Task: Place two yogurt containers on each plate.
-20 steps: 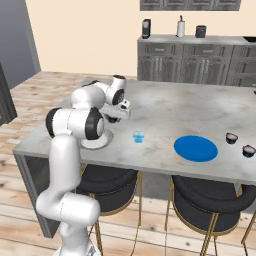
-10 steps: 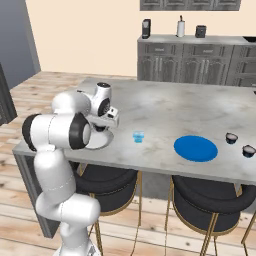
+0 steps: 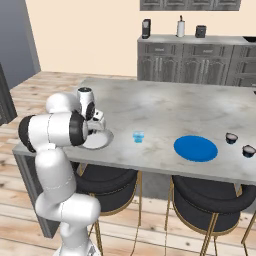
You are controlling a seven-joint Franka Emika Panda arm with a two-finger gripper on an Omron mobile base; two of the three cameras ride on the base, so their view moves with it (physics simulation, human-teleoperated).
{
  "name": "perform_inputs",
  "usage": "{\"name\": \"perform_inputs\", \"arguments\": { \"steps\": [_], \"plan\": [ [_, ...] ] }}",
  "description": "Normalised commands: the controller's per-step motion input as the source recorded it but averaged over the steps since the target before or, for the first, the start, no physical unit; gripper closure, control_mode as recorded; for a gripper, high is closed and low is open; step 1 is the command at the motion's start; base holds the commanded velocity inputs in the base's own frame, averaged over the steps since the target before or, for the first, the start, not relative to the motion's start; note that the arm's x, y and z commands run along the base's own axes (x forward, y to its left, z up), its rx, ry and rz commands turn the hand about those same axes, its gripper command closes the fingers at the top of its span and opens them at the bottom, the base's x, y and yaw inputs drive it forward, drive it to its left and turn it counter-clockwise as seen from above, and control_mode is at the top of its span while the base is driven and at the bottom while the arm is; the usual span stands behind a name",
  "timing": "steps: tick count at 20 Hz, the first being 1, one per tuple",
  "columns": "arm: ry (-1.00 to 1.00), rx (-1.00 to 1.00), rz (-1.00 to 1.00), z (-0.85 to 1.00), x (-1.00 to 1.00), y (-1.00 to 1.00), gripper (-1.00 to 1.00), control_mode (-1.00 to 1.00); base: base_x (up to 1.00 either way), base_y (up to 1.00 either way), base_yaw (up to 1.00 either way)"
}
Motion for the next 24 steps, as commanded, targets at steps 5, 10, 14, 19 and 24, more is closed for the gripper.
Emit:
{"name": "perform_inputs", "arguments": {
  "steps": [5,10,14,19,24],
  "plan": [
    [0.00,-0.08,0.00,-0.26,0.23,0.29,1.00,-1.00,0.00,0.00,0.00],
    [0.05,-0.01,0.00,-0.09,0.42,0.01,1.00,-1.00,0.00,0.00,0.00],
    [0.04,-0.02,0.00,-0.23,0.36,0.02,1.00,-1.00,0.00,0.00,0.00],
    [0.02,-0.01,0.00,-0.32,0.32,0.00,1.00,-1.00,0.00,0.00,0.00],
    [0.02,-0.01,0.00,-0.28,0.32,0.00,1.00,-1.00,0.00,0.00,0.00]
  ]
}}
